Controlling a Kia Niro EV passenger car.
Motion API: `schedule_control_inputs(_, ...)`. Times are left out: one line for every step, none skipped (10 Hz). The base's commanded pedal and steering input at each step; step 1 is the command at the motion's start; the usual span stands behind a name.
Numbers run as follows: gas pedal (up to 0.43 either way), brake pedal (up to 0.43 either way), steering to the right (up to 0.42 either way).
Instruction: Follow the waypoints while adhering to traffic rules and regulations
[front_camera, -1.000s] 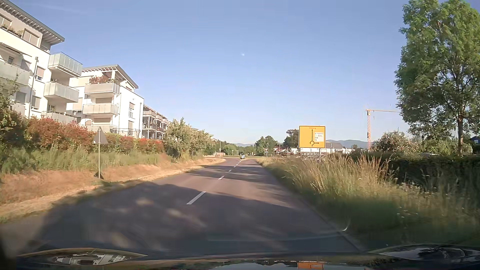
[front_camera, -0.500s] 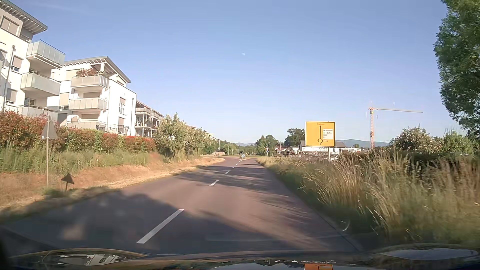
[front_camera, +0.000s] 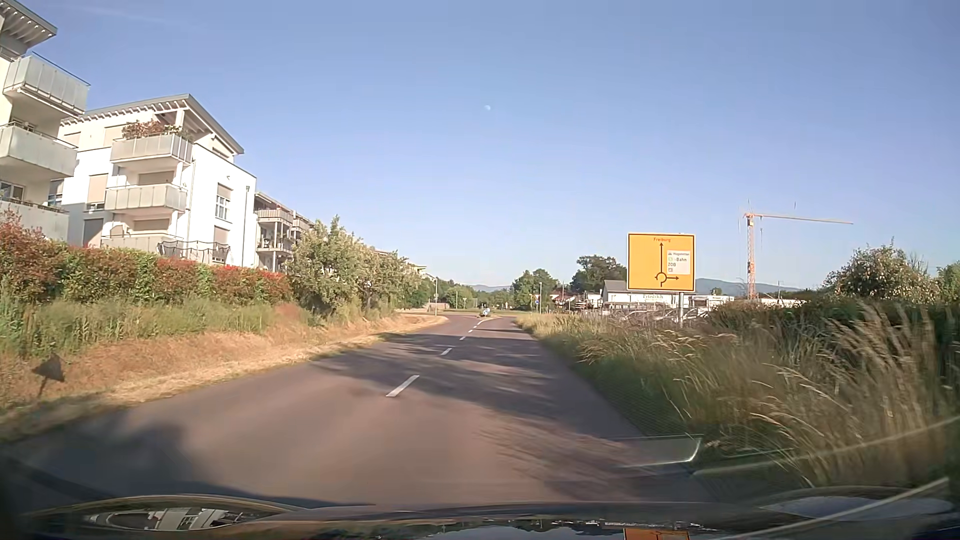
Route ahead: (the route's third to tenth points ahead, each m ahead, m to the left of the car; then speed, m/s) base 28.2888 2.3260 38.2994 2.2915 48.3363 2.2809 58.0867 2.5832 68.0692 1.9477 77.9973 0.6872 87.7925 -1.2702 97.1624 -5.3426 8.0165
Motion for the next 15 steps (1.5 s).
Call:
schedule_control_inputs(0.087,0.000,0.000)
schedule_control_inputs(0.087,0.000,0.000)
schedule_control_inputs(0.087,0.000,0.000)
schedule_control_inputs(0.087,0.000,0.000)
schedule_control_inputs(0.087,0.000,0.000)
schedule_control_inputs(0.087,0.000,0.000)
schedule_control_inputs(0.087,0.000,0.000)
schedule_control_inputs(0.087,0.000,0.000)
schedule_control_inputs(0.087,0.000,0.000)
schedule_control_inputs(0.087,0.000,0.000)
schedule_control_inputs(0.087,0.000,0.000)
schedule_control_inputs(0.087,0.000,0.000)
schedule_control_inputs(0.087,0.000,0.000)
schedule_control_inputs(0.087,0.000,0.000)
schedule_control_inputs(0.087,0.000,0.000)
